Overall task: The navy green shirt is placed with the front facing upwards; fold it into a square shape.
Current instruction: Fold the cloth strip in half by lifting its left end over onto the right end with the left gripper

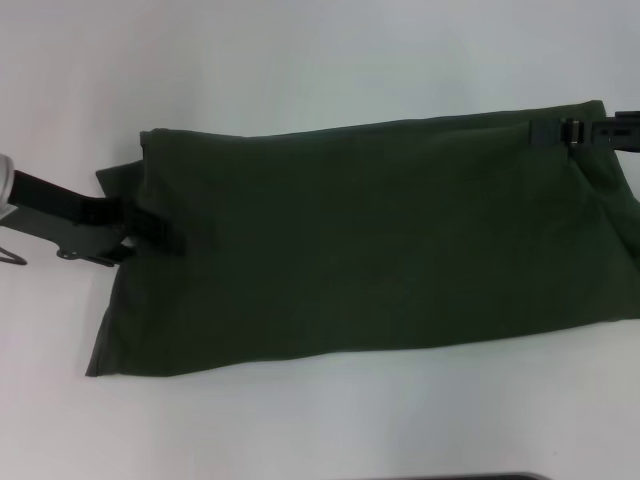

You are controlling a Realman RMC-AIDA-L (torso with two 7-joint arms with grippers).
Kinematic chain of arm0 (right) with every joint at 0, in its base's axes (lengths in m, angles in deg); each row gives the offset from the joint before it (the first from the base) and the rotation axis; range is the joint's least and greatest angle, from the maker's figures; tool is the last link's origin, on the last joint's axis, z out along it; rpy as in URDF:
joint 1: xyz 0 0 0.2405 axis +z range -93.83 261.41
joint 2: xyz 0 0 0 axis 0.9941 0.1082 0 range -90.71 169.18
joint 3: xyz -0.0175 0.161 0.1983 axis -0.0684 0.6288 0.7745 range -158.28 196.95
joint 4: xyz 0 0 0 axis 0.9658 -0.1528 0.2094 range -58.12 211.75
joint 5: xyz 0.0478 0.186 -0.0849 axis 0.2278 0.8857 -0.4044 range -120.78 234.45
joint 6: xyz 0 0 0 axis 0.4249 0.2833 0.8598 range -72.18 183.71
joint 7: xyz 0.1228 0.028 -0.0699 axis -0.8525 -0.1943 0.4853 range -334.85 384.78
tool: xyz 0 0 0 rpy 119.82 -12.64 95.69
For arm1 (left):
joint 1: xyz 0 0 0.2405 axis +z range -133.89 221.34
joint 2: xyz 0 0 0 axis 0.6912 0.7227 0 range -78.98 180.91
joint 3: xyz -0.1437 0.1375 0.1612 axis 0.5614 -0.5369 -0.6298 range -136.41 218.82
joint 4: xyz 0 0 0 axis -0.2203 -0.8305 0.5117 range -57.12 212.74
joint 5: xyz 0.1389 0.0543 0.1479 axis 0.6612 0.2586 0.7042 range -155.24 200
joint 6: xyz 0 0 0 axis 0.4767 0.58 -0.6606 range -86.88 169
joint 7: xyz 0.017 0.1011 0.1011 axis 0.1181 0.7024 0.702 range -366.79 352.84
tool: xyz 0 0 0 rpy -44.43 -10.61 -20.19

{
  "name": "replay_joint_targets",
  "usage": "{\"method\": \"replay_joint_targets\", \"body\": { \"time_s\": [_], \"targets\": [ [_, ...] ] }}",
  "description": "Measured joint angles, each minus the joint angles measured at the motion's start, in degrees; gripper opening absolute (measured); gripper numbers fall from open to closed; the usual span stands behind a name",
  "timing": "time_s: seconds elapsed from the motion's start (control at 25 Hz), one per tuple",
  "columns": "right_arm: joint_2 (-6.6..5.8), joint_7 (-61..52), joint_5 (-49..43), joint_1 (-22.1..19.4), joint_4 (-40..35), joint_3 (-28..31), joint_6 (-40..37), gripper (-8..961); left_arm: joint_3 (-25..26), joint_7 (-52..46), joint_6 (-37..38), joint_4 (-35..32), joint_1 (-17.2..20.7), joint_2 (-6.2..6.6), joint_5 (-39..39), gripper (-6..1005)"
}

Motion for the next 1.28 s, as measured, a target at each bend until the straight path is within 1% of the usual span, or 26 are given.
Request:
{"method": "replay_joint_targets", "body": {
  "time_s": [0.24,0.48,0.68,0.88,0.92,0.96,1.0,1.04,1.28],
  "targets": [
    [-0.01,0.0,0.0,0.1,0.0,0.0,0.1,615,-1.6,2.6,1.5,-1.0,-0.8,-0.51,-0.2,645],
    [-0.01,0.0,0.0,0.1,0.1,0.1,0.1,615,-2.8,3.7,1.9,-1.5,-1.2,-0.74,0.1,401],
    [0.0,0.0,0.0,0.1,0.1,0.1,0.1,615,-3.9,4.5,1.9,-2.2,-1.0,-0.92,0.2,162],
    [0.0,0.0,0.0,0.2,0.2,0.1,0.1,615,-4.6,5.0,1.8,-2.8,-1.0,-1.17,0.2,88],
    [0.0,0.0,0.0,0.2,0.2,0.1,0.2,615,-4.6,5.0,2.1,-3.2,-0.9,-1.05,0.2,73],
    [0.0,0.0,0.0,0.2,0.2,0.1,0.3,615,-4.6,4.7,2.5,-4.4,-0.4,-0.69,0.4,73],
    [0.0,0.0,0.0,0.2,0.3,0.1,0.3,615,-4.6,4.7,2.5,-4.4,-0.4,-0.69,0.4,73],
    [0.0,0.0,0.0,0.3,0.3,0.1,0.4,615,-4.6,4.4,2.7,-5.3,0.0,-0.4,0.5,73],
    [0.0,-0.2,0.0,0.2,0.4,0.2,0.5,616,-4.0,1.9,3.9,-9.9,2.4,1.82,1.6,73]
  ]
}}
